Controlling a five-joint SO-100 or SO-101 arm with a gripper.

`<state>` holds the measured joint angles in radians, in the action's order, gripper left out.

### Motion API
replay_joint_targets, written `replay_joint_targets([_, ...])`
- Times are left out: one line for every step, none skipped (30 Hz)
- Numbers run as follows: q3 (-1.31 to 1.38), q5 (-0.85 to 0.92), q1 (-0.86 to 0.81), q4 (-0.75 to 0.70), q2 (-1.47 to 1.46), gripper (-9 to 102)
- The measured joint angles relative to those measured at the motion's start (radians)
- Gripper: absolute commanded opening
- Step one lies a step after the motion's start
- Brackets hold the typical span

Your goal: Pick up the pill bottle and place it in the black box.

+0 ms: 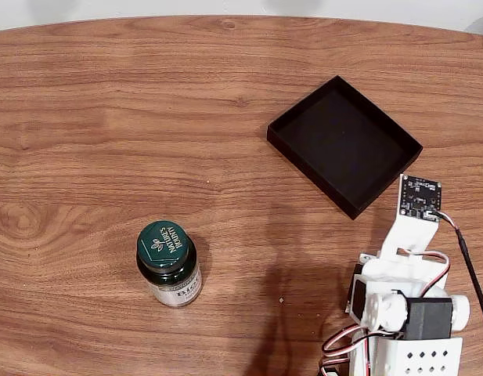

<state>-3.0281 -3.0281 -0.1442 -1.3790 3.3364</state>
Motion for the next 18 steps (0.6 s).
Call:
replay_joint_targets([0.000,0.000,0.000,0.000,0.000,16])
replay_joint_targets([0.000,-0.005,0.002,0.000,0.000,16])
replay_joint_targets([-0.003,-0.023,0.028,0.011,-0.002,16])
replay_joint_targets([-0.006,-0.041,0.055,0.029,-0.002,16])
replay_joint_targets([-0.011,-0.054,0.074,0.034,-0.003,16])
replay_joint_targets([-0.012,-0.058,0.095,0.034,-0.003,16])
replay_joint_targets([-0.012,-0.063,0.100,0.034,-0.003,16])
replay_joint_targets([-0.012,-0.066,0.100,0.034,-0.003,16])
replay_joint_targets([-0.012,-0.069,0.100,0.034,-0.003,16])
replay_joint_targets([-0.012,-0.069,0.098,0.034,-0.003,16])
replay_joint_targets([-0.012,-0.069,0.094,0.034,-0.003,16])
replay_joint_targets([-0.012,-0.069,0.094,0.034,-0.003,17])
replay_joint_targets([-0.012,-0.069,0.100,0.034,-0.003,17])
replay_joint_targets([-0.012,-0.069,0.107,0.035,-0.003,17])
replay_joint_targets([-0.012,-0.069,0.112,0.041,-0.008,17])
replay_joint_targets([-0.012,-0.069,0.112,0.051,-0.015,18])
replay_joint_targets([-0.012,-0.069,0.112,0.057,-0.020,18])
replay_joint_targets([-0.014,-0.066,0.112,0.075,-0.026,19])
